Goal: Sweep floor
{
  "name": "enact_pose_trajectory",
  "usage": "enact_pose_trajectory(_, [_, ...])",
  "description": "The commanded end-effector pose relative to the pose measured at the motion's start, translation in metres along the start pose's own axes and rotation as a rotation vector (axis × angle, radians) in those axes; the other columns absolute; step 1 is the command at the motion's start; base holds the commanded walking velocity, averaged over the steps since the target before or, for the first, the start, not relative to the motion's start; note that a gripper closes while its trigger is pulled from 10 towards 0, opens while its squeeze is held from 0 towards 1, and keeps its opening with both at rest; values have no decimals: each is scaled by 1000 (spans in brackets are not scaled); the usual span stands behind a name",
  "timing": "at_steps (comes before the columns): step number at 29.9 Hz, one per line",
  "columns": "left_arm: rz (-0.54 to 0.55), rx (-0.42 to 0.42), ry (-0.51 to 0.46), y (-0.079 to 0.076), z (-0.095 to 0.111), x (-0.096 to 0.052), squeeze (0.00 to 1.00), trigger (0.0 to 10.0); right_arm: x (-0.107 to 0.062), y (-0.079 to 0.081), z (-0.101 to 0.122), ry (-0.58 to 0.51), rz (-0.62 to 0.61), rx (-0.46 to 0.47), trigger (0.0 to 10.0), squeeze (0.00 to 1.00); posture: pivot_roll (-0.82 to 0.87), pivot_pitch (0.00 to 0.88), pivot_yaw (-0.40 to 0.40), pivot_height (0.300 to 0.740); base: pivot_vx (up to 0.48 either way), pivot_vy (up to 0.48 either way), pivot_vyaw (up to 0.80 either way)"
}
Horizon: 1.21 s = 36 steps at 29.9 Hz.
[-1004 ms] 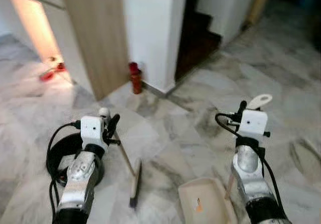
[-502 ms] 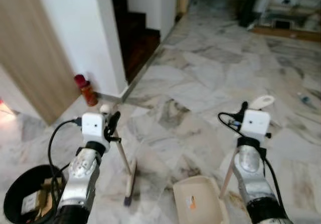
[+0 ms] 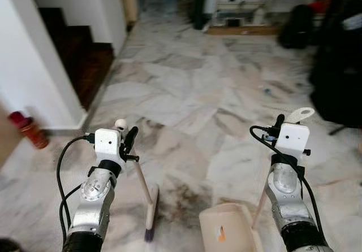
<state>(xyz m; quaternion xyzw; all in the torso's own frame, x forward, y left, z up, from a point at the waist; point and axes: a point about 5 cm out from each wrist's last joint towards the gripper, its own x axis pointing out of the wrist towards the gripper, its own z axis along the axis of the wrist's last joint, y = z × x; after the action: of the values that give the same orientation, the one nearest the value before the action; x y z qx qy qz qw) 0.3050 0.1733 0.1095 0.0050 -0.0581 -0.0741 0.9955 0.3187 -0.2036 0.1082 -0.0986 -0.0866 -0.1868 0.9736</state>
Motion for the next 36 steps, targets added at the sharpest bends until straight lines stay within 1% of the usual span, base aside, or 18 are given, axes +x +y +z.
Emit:
enact_pose_trajectory(1, [-5,18,-43,1,9,4,0,10000,4,0,9,-37,-3,11,10000,0,-90,0,35,740,0,0,-800])
enact_pose_trajectory(6, [-5,17,-44,0,9,4,0,10000,5,1,10,-47,2,16,10000,0,-91,0,32,740,0,0,-800])
enact_pose_trajectory(10, [-5,17,-42,0,9,3,0,10000,4,4,11,-57,10,11,10000,0,-91,0,33,740,0,0,0])
enact_pose_trajectory(36, [5,25,-40,2,9,4,0,10000,1,7,11,-62,29,20,10000,0,-80,0,31,740,342,0,0])
